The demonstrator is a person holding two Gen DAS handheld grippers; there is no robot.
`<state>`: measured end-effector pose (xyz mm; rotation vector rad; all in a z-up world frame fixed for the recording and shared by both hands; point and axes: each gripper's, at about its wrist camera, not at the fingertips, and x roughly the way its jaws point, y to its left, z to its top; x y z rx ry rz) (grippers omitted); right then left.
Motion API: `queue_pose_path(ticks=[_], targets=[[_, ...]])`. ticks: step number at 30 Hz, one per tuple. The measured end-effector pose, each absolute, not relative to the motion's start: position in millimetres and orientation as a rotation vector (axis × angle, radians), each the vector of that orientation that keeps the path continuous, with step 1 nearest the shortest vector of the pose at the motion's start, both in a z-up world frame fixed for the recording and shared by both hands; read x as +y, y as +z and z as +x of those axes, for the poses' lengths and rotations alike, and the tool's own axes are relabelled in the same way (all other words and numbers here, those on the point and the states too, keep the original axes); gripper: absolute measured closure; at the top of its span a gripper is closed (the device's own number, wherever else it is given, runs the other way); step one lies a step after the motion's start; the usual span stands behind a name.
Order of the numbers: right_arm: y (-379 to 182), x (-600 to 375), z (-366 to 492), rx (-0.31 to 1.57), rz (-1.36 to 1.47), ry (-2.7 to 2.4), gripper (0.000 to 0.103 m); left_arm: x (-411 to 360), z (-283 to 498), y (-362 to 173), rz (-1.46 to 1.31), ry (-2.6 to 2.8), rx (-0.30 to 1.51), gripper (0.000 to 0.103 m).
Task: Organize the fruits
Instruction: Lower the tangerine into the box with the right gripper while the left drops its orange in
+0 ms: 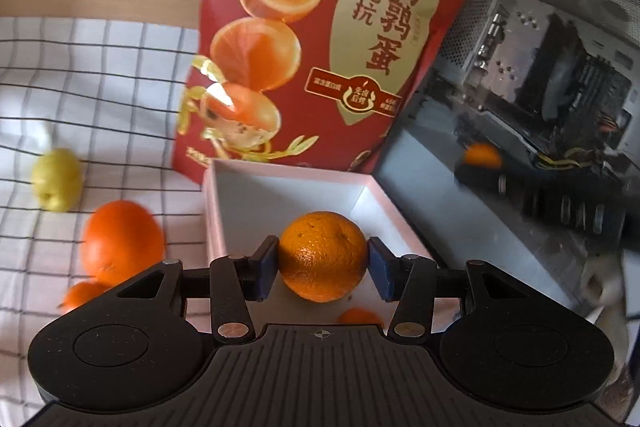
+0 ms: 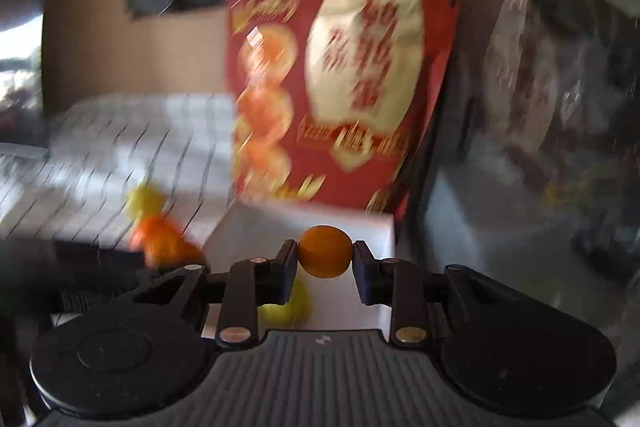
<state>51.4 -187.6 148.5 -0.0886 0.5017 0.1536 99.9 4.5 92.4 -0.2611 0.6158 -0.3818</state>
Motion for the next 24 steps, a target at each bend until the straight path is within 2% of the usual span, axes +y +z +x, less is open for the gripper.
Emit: queue_pose_path(ticks=[5, 9, 13, 16, 24], targets=[[173.6, -171.2, 86.4, 0.478, -0.131, 0.048, 0.074, -27.6, 115.9, 78.6, -0.071, -0.295, 0.633, 0.050], [171.7, -167.2, 98.2, 0.508, -0.127, 0.059, 0.074, -43.0, 123.7, 60.7, 0.020, -0.294, 0.702, 0.050], [154.4, -172.6, 111.0, 0.598, -0.071, 0.080, 0.074, -40.8, 123.8, 49.8, 0.040, -0.310, 0.736, 0.049], [132.7, -176.0, 119.6, 0.667, -0.054, 0.080, 0.074, -32.8, 114.5, 52.9, 0.013, -0.358, 0.688, 0.052], [82.2, -189.6, 141.1, 0.818, 0.050, 0.094, 0.074, 13.5, 75.2, 82.3, -0.057, -0.375, 0.576, 0.052]])
